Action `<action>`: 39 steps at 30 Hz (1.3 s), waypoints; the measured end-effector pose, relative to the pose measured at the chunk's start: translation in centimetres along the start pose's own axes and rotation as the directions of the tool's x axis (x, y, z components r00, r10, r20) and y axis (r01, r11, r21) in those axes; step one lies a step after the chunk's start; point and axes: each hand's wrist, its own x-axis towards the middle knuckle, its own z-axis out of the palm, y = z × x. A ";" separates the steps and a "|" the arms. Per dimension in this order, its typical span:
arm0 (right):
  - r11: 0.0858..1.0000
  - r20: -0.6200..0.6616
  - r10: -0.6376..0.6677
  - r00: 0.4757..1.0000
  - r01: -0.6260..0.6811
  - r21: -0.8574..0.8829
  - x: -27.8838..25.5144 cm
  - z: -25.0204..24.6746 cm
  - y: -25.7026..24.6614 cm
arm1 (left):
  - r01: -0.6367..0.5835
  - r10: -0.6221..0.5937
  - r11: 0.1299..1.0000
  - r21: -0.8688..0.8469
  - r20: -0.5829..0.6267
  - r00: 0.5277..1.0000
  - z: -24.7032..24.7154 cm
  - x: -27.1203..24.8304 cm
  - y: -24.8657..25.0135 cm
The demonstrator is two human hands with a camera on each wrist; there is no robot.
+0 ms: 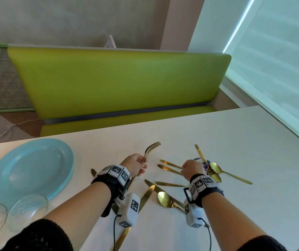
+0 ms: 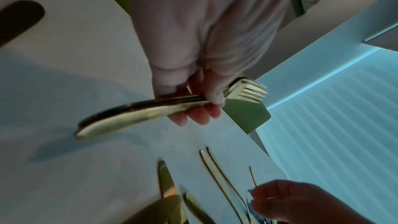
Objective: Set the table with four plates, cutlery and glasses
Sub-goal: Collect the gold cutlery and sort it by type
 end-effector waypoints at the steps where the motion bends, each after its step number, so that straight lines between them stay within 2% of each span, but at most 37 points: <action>1: 1.000 -0.003 0.010 1.000 -0.010 -0.017 0.7 0.1 0.3 | 0.000 0.000 1.000 -0.001 -0.009 1.000 0.0 0.2 0.1; 11: 0.978 0.016 0.000 1.000 0.004 -0.207 3.8 1.7 0.7 | 0.028 -0.028 1.000 0.009 -0.037 0.999 0.4 1.9 0.5; 15: 0.977 0.005 -0.031 1.000 0.031 -0.209 4.1 1.7 0.5 | 0.032 -0.032 0.999 0.004 -0.055 0.998 0.4 2.2 0.5; 21: 0.959 -0.090 -0.182 0.979 0.157 -0.237 2.6 0.2 -0.9 | 0.045 -0.037 0.997 0.066 -0.118 0.992 -0.1 2.2 0.6; 24: 0.911 -0.130 -0.338 0.932 0.289 -0.292 0.8 -1.2 -2.3 | 0.036 -0.008 0.986 0.161 -0.168 0.986 -0.7 1.9 0.8; 27: 0.837 -0.108 -0.484 0.868 0.423 -0.348 -1.6 -2.3 -3.8 | 0.037 0.008 0.965 0.258 -0.171 0.985 -1.4 1.0 1.0; 29: 0.773 -0.078 -0.570 0.818 0.502 -0.389 -3.6 -2.7 -4.8 | 0.031 0.010 0.949 0.313 -0.129 0.992 -1.6 0.0 1.2; 33: 0.646 -0.002 -0.686 0.728 0.608 -0.462 -7.9 -2.7 -6.7 | -0.014 0.003 0.911 0.413 0.029 1.000 -1.6 -2.8 1.2; 39: 0.555 0.053 -0.730 0.681 0.636 -0.536 -13.0 -2.1 -8.5 | -0.097 0.002 0.795 0.598 0.158 0.987 -1.3 -7.1 0.3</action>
